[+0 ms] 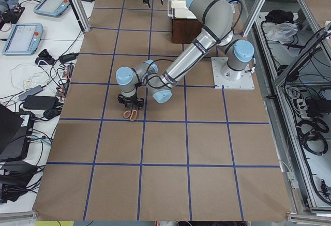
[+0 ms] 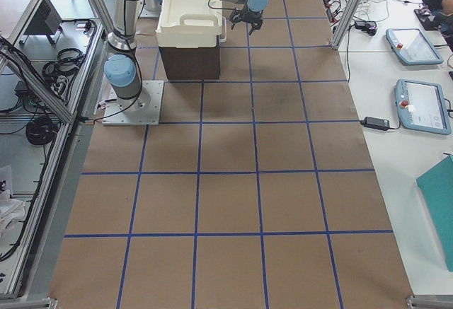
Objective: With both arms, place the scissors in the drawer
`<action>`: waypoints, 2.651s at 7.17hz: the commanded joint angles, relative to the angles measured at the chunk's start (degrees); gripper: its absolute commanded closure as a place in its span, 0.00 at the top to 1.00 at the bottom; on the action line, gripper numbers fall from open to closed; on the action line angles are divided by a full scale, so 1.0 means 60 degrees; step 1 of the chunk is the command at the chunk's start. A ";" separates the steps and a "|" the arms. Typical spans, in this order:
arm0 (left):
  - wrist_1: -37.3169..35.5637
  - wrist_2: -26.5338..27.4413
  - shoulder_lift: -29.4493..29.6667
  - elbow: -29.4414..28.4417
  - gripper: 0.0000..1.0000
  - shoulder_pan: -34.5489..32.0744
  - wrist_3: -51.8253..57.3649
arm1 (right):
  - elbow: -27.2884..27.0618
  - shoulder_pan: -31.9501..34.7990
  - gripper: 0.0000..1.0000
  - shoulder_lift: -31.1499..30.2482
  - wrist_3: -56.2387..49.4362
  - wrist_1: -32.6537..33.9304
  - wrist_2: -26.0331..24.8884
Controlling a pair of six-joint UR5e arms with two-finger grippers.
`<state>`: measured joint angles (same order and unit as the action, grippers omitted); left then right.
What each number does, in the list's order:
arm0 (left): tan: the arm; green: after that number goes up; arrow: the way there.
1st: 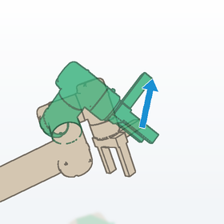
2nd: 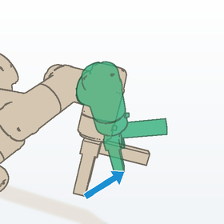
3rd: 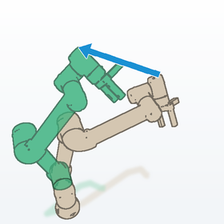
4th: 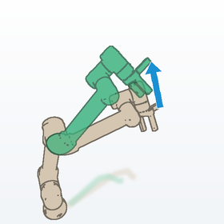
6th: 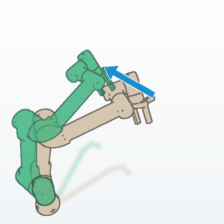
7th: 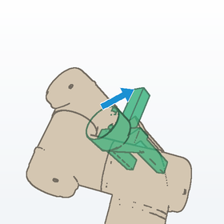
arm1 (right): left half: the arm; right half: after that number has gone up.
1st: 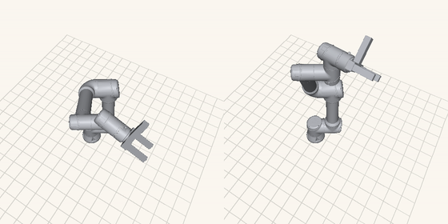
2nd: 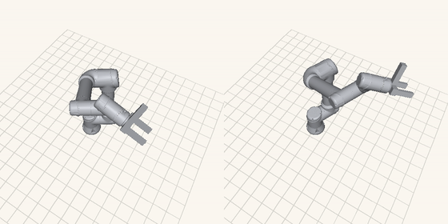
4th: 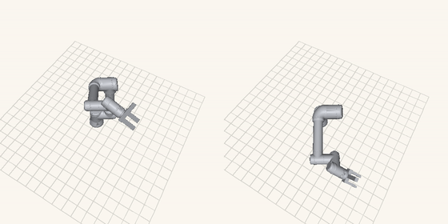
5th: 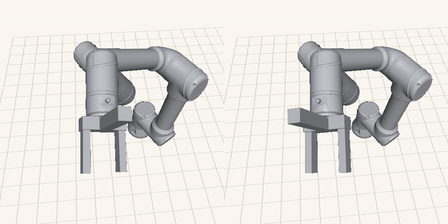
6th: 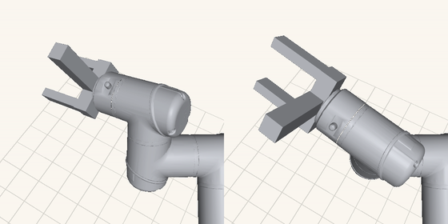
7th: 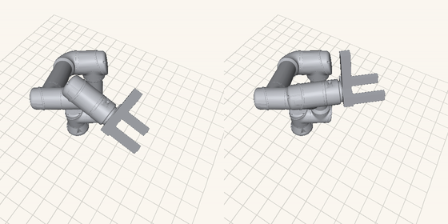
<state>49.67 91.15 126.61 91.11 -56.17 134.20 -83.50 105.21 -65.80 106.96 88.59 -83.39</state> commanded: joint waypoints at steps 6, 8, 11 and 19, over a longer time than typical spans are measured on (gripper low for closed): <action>-0.0045 -0.0016 -0.0095 0.0006 0.19 0.0016 0.0075 | 0.0015 0.0029 1.00 0.0010 0.0161 -0.0731 0.0027; -0.0031 -0.0016 -0.0183 0.0006 0.15 0.0016 -0.0013 | 0.0015 0.0029 1.00 0.0025 0.0161 -0.1022 0.0187; 0.0057 -0.0248 -0.0577 0.0021 0.03 -0.0042 -0.0057 | 0.0000 0.0029 1.00 0.0025 0.0161 -0.1403 0.0203; 0.1183 -0.0763 -0.1692 0.0153 0.01 -0.0570 -0.1009 | 0.0000 0.0366 1.00 0.0420 0.0146 -0.1332 0.0203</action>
<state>55.97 86.64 116.85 92.02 -59.37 128.43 -83.50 107.36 -63.51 107.85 80.42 -82.11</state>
